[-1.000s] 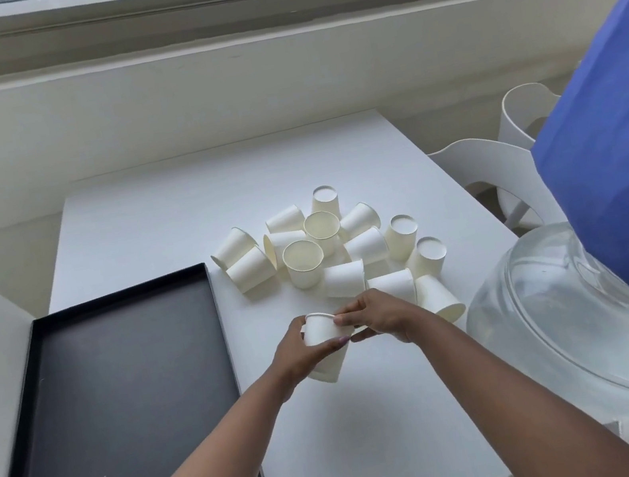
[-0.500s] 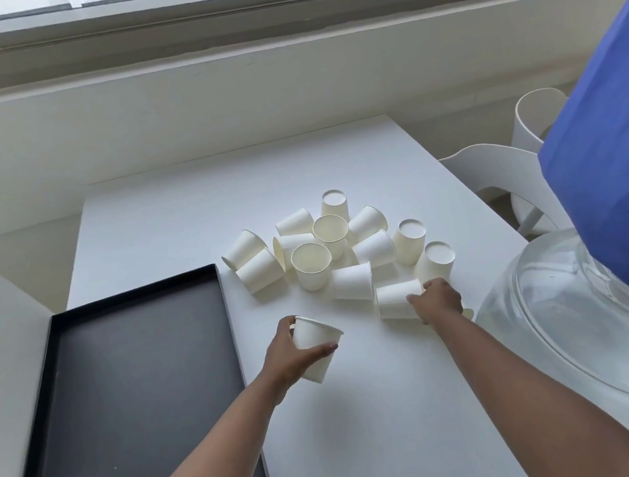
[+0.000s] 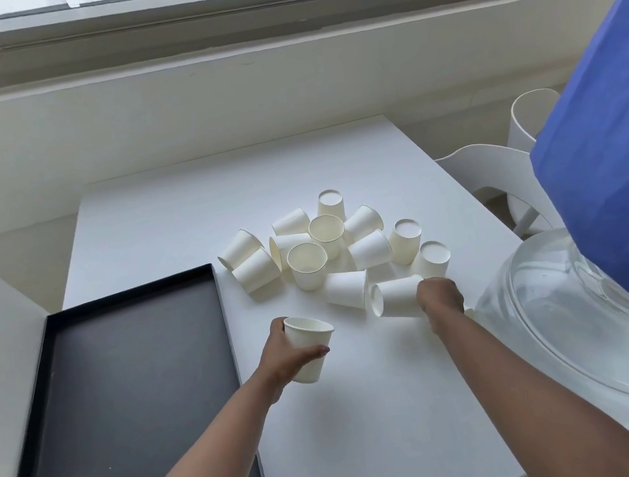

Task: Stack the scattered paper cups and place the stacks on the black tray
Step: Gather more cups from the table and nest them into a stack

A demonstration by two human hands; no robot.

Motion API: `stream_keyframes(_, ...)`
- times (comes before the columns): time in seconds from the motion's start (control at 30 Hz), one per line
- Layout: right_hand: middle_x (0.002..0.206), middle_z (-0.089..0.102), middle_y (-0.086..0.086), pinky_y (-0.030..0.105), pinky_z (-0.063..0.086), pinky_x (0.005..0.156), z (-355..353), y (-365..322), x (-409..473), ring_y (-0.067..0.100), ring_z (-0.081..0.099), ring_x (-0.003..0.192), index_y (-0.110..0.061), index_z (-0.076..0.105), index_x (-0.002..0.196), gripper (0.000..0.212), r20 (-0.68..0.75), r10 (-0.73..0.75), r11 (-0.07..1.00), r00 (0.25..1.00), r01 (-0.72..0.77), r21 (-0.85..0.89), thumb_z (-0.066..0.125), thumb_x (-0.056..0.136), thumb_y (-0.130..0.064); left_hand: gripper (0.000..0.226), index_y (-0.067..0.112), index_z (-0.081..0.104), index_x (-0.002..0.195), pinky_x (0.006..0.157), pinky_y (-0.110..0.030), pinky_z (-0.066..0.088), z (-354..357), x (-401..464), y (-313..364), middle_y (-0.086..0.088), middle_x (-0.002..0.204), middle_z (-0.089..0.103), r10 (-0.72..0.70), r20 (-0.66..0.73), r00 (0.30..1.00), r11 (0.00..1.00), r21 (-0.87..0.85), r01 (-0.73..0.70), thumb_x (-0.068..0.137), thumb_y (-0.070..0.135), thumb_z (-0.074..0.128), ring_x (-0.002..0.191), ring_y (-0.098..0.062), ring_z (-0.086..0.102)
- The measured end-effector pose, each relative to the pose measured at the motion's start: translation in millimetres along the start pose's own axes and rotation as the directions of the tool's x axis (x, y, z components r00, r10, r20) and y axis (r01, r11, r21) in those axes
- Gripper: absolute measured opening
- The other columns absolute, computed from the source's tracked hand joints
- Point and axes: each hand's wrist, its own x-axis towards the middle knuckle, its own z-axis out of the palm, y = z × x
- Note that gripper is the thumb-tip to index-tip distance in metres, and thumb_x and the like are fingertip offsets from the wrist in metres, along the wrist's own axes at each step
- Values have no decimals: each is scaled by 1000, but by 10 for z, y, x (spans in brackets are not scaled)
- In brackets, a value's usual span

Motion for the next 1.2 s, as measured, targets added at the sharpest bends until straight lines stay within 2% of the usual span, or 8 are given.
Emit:
stream_keyframes(0.13,92,63,7,28,40,71,2,-74,-129,26,55,88,-10,66,97,21,-39,-245,937,969,247,249,47,90,-14,76,24,32,113,60,-25,42,22,5,20,3,98,48,27,18,999,1000,8,-27,49,25,72,85,-12,50)
stream_keyframes(0.27,89,66,1,16,42,72,23,-242,-381,12,56,85,-9,70,97,15,95,-623,729,776,533,430,58,90,-14,74,26,32,113,60,-25,43,60,-3,49,2,101,49,66,24,998,998,25,-66,50,23,72,90,-17,50)
stream_keyframes(0.47,81,61,-9,4,37,68,122,-319,-565,15,51,90,-9,73,99,16,184,-872,487,454,845,221,65,85,-11,73,27,33,112,62,-28,47,92,-6,125,-1,106,52,102,-16,995,994,-24,-102,51,24,73,94,-22,54)
stream_keyframes(0.6,88,70,10,13,37,75,191,-223,-620,23,57,93,-6,73,98,15,264,-910,363,320,922,133,65,85,-9,71,28,37,114,65,-29,48,114,-19,159,1,106,55,114,-20,993,992,-44,-114,52,25,72,96,-22,56)
stream_keyframes(0.73,100,70,14,18,40,81,249,-117,-675,26,60,97,-4,70,105,19,360,-884,362,297,923,128,58,90,-7,69,28,37,115,63,-26,47,133,-48,188,2,104,56,136,-7,991,988,-70,-136,54,28,70,88,-14,57)
stream_keyframes(0.93,108,68,16,14,39,82,281,-25,-761,26,61,99,-1,65,112,25,459,-846,361,272,925,119,49,93,-1,64,28,41,114,62,-25,47,126,-59,190,2,103,57,159,-59,985,985,-51,-162,56,29,67,91,-17,56)
stream_keyframes(1.03,111,68,15,22,44,85,280,-19,-782,27,62,101,-2,64,114,26,487,-835,347,258,932,102,48,93,0,63,27,41,114,61,-24,46,120,-58,171,2,103,58,158,-59,986,986,-51,-161,56,29,67,88,-14,56)
stream_keyframes(1.2,116,67,11,12,38,91,214,-58,-775,20,59,110,-4,62,115,35,463,-822,435,331,890,136,41,90,7,65,28,40,114,62,-24,46,76,-45,169,2,103,57,152,-29,988,988,-19,-153,56,30,67,89,-16,56)
